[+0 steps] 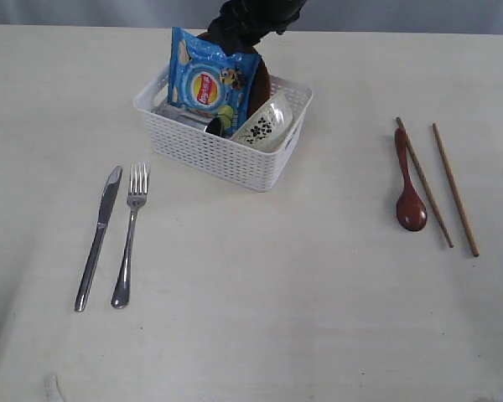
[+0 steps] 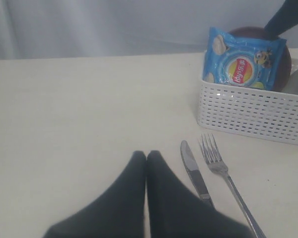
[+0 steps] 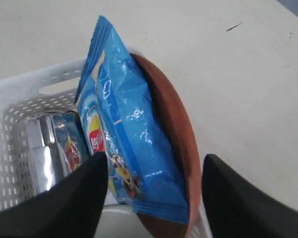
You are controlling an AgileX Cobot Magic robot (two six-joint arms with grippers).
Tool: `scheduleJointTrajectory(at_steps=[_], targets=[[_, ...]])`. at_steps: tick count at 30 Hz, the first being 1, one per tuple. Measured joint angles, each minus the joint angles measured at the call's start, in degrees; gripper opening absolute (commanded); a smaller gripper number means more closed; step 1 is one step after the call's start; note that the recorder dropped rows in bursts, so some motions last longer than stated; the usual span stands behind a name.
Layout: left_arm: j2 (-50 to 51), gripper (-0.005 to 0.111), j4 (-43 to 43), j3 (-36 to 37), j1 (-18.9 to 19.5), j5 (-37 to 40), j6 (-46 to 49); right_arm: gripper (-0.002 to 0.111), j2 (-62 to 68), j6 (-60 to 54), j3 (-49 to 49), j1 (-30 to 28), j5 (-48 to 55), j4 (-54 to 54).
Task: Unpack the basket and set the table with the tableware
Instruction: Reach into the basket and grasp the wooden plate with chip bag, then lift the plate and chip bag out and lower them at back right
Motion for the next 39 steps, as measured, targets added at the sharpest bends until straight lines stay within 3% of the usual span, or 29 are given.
scheduleJointTrajectory(at_steps=[8, 10, 17, 39], targets=[[0.0, 0.0, 0.0, 0.0, 0.0, 0.0, 0.0, 0.054, 2.7, 0.0, -0.1, 0.0, 1.6, -0.4], [0.0, 0.0, 0.0, 0.0, 0.0, 0.0, 0.0, 0.048, 2.7, 0.0, -0.1, 0.2, 2.5, -0.4], [0.0, 0.0, 0.0, 0.0, 0.0, 0.0, 0.0, 0.0, 2.6, 0.0, -0.1, 0.4, 3.5, -0.7], [0.0, 0.0, 0.0, 0.0, 0.0, 0.0, 0.0, -0.001, -5.6, 4.0, -11.5, -0.3, 8.7, -8.7]])
